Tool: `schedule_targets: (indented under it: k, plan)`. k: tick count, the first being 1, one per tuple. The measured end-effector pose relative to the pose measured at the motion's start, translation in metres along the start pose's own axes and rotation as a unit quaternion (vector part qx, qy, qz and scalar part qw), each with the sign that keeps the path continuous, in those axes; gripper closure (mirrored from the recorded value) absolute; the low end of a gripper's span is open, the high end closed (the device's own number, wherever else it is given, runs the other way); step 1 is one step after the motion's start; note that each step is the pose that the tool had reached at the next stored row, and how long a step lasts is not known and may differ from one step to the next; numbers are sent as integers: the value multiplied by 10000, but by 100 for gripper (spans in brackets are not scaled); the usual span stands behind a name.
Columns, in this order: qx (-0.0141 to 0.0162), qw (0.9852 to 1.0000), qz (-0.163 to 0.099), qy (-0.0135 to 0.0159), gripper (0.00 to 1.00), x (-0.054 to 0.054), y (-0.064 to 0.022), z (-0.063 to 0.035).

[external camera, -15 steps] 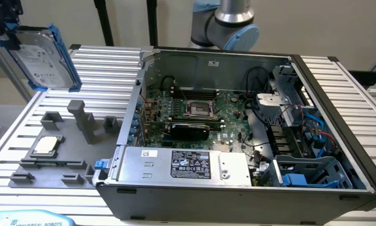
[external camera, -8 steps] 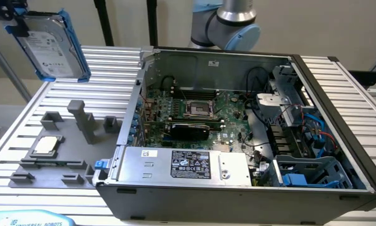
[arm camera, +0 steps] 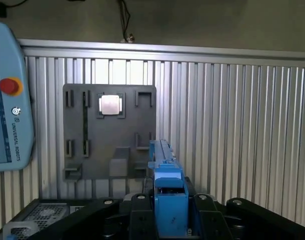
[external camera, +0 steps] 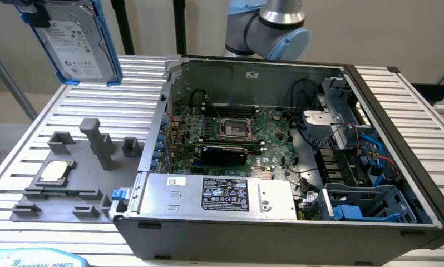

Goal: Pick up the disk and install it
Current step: 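Pick up the disk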

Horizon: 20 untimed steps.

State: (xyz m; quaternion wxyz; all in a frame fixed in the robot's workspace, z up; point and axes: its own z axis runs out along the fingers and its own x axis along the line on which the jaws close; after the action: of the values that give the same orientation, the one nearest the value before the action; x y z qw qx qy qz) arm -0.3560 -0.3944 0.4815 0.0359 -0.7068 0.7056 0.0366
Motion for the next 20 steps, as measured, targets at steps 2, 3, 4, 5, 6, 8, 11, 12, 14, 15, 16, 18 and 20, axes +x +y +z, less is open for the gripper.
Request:
schedule_targets:
  k: [2, 3, 4, 5, 6, 8, 11, 12, 14, 15, 16, 18, 20]
  plan:
    - [-1, 10000, 0, -10, 67, 7, -89, -45]
    - [-1, 10000, 0, -15, 67, 11, -137, -65]
    - [-1, 10000, 0, -18, 67, 16, -182, -81]
    - [-1, 10000, 0, -22, 67, 21, -227, -98]
    - [-2, 10000, 0, -25, 67, 27, -273, -114]
    - [-2, 10000, 0, -31, 67, 42, -362, -141]
    - [-4, 10000, 0, -36, 67, 69, -497, -173]
    - [-5, 10000, 0, -37, 67, 80, -546, -183]
    - [-8, 10000, 0, -39, 67, 101, -636, -199]
    - [-10, 10000, 1, -39, 67, 113, -682, -206]
    - [-12, 10000, 1, -41, 67, 124, -727, -210]
    - [-17, 10000, 2, -43, 67, 145, -815, -219]
    - [-24, 10000, 2, -44, 67, 167, -908, -227]
